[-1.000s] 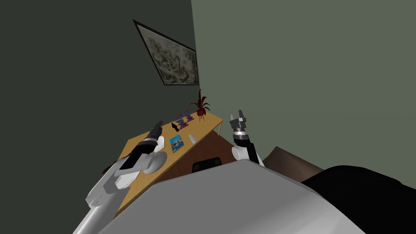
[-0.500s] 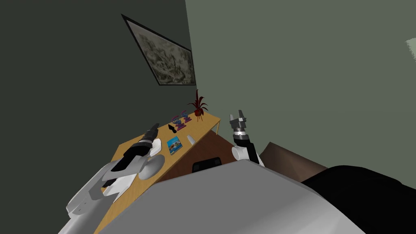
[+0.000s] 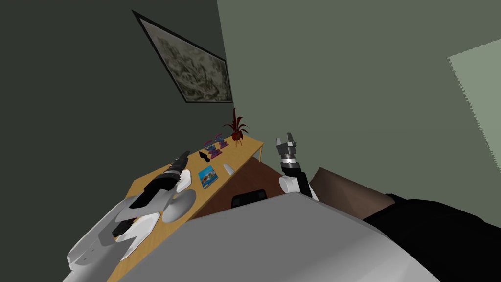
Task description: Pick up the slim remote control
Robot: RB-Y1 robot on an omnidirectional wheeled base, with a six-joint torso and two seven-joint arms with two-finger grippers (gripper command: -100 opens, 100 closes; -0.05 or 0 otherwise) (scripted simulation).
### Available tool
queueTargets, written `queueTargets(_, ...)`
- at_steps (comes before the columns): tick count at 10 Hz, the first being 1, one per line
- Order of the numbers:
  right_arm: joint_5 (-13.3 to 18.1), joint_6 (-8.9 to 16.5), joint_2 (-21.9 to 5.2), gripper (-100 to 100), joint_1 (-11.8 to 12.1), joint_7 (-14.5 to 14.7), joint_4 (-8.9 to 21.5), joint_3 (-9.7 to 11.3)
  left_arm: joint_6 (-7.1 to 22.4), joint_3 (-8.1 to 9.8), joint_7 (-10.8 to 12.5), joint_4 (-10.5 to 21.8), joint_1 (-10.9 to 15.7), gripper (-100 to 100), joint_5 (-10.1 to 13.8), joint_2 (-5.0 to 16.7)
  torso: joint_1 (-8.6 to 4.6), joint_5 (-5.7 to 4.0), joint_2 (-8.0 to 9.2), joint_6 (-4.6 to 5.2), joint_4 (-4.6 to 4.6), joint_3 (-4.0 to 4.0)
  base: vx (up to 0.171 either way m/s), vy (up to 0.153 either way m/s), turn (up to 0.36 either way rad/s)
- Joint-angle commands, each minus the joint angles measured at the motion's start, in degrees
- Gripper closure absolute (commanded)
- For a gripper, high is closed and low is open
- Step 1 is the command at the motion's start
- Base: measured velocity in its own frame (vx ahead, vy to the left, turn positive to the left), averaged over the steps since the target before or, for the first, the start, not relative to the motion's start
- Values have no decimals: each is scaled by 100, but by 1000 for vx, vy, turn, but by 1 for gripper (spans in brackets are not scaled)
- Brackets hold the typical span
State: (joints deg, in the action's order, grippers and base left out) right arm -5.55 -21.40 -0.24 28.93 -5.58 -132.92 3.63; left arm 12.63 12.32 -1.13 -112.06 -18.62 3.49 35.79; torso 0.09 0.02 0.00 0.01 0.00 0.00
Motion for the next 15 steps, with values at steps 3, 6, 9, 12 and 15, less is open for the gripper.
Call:
queueTargets(3,0,0,0,0,1,0,0,-1,470,77,42,198,-98,-100,72,340,5,1,5,-5,1,3,-22,21,-197)
queueTargets(6,0,0,0,0,-1,0,0,0,852,112,64,376,-234,-100,188,608,6,2,26,1,5,15,-79,23,-318)
queueTargets(9,0,0,0,0,1,0,0,0,1366,80,60,626,-456,-100,452,914,4,1,-5,-1,0,-2,10,18,-294)
queueTargets(12,0,0,-1,0,2,0,0,-1,1865,-63,7,857,-702,-100,843,1103,11,3,-26,-4,-6,-15,53,32,-342)
queueTargets(15,0,0,-1,0,2,0,0,-1,2159,-216,-56,1000,-882,-100,1181,1170,11,4,-39,-3,-9,-22,67,33,-276)
